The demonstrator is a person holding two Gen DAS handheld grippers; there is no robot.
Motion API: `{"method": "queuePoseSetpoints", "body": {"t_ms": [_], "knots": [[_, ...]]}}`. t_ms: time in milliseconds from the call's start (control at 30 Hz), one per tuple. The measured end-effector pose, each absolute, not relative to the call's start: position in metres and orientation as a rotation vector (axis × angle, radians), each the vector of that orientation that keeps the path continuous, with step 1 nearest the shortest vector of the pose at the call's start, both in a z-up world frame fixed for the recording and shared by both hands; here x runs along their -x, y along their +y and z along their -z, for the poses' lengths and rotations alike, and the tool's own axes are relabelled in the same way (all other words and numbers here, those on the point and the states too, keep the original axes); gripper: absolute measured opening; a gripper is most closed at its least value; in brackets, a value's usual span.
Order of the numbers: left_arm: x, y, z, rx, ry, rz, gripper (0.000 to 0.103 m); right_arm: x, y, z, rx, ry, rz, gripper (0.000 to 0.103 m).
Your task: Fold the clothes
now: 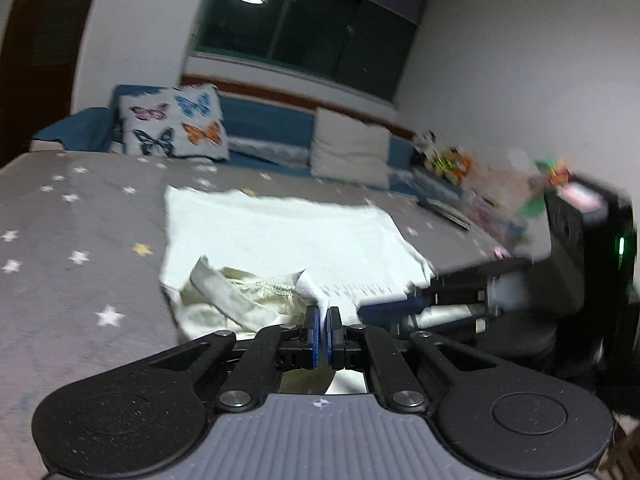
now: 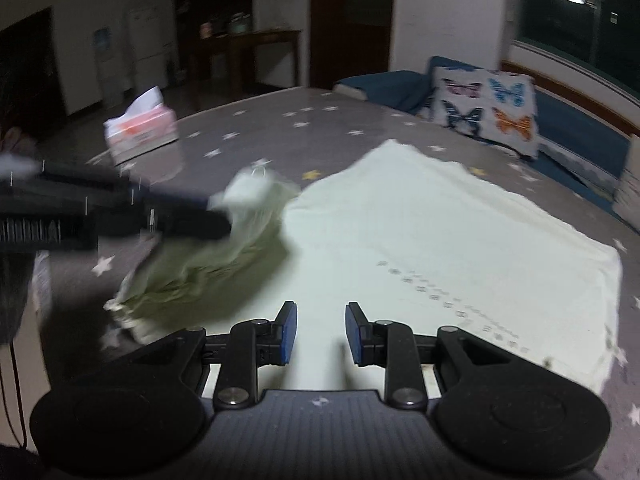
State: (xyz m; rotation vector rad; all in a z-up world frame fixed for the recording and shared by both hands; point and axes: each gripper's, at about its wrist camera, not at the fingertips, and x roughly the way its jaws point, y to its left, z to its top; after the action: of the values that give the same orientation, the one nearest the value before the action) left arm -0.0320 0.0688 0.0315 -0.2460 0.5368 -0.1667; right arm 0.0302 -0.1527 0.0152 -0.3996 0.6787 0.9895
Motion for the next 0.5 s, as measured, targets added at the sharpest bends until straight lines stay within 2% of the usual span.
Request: {"method": "queuePoseSetpoints", "body": {"t_ms": [200, 300, 333, 367, 500], "knots": [[0.021, 0.049, -0.009, 0.201, 0.619, 0.221, 0.009, -0.048, -0.170, -0.022, 0.338, 0.669, -0.914, 0.026], [0.032, 0.051, -0.004, 0.190, 0.630, 0.234, 0.021, -0.054, -0.171, -0.026, 0.320, 0.664, -0.906, 0.026], [0.035, 0.052, -0.004, 0.189, 0.630, 0.234, 0.032, -0.055, -0.171, -0.027, 0.315, 0.663, -0.909, 0.026], [0.039, 0.055, -0.006, 0.187, 0.624, 0.230, 0.034, -0.057, -0.169, -0.028, 0.309, 0.665, -0.917, 0.026], [0.057, 0.069, -0.013, 0.184, 0.586, 0.197, 0.034, -0.058, -0.154, -0.027, 0.289, 0.684, -0.959, 0.026]]}}
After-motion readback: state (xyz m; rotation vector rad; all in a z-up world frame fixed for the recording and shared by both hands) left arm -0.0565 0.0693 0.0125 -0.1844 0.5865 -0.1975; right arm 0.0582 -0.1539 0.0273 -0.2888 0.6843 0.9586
